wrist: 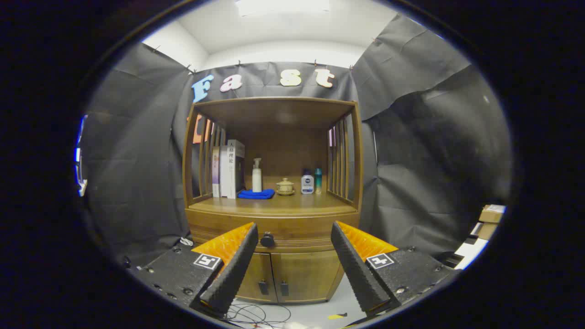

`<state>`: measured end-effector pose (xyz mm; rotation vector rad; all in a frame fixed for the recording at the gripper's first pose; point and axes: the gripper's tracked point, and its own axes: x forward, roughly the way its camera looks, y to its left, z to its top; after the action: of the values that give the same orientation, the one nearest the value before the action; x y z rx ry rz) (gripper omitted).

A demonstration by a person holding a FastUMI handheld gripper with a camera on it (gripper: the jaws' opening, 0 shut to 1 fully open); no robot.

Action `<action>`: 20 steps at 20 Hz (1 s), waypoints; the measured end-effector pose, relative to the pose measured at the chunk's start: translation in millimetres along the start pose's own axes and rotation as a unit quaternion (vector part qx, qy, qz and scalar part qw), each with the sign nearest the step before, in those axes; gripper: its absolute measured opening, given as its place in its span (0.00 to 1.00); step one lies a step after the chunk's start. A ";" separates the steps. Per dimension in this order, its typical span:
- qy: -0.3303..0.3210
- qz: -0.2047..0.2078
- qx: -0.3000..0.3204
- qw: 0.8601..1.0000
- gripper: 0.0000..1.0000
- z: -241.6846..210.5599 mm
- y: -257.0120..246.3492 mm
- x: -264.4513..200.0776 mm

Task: Pull open the drawer, take out the items inside it, and place them on the countertop above the cabinet.

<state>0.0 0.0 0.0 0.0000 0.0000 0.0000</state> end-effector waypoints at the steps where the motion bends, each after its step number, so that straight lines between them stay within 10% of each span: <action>1: 0.001 0.002 0.001 1.000 1.00 -0.5 0.3 -0.3; 20: 0.008 0.020 0.005 1.000 1.00 -2.8 -1.7 -3.3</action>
<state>-3.3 -1.7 -2.8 0.0098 0.0163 0.0401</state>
